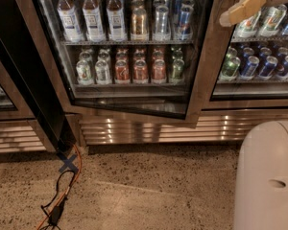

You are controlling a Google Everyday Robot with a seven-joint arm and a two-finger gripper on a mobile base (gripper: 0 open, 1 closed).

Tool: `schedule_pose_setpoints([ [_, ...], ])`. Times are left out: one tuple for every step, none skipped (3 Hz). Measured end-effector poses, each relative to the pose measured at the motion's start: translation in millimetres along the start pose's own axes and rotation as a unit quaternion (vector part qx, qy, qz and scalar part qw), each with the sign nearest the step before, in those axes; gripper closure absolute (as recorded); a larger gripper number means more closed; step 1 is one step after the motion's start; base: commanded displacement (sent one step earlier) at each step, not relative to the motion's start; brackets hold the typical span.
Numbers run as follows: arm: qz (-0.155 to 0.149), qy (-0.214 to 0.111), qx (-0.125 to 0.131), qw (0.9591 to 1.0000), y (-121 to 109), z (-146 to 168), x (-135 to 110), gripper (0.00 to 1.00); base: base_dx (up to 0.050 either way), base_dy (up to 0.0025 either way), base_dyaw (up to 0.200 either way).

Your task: Open left fridge door

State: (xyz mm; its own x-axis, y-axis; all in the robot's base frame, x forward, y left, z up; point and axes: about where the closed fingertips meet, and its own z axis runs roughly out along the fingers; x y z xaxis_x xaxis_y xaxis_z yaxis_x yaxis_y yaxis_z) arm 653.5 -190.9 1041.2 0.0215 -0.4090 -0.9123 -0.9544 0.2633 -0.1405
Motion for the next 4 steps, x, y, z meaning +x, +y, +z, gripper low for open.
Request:
schedule_pose_setpoints([
  [0.000, 0.000, 0.000, 1.0000, 0.8, -2.1, 1.2, 0.00, 0.000, 0.00000, 0.000],
  [-0.010, 0.010, -0.009, 0.9999, 5.0, 1.3, 2.5, 0.00, 0.000, 0.00000, 0.000],
  [-0.011, 0.013, -0.011, 0.9998, 6.9, -1.6, 4.4, 0.00, 0.000, 0.00000, 0.000],
  [-0.022, 0.030, -0.025, 0.9990, 14.3, -0.5, 9.3, 0.00, 0.000, 0.00000, 0.000],
])
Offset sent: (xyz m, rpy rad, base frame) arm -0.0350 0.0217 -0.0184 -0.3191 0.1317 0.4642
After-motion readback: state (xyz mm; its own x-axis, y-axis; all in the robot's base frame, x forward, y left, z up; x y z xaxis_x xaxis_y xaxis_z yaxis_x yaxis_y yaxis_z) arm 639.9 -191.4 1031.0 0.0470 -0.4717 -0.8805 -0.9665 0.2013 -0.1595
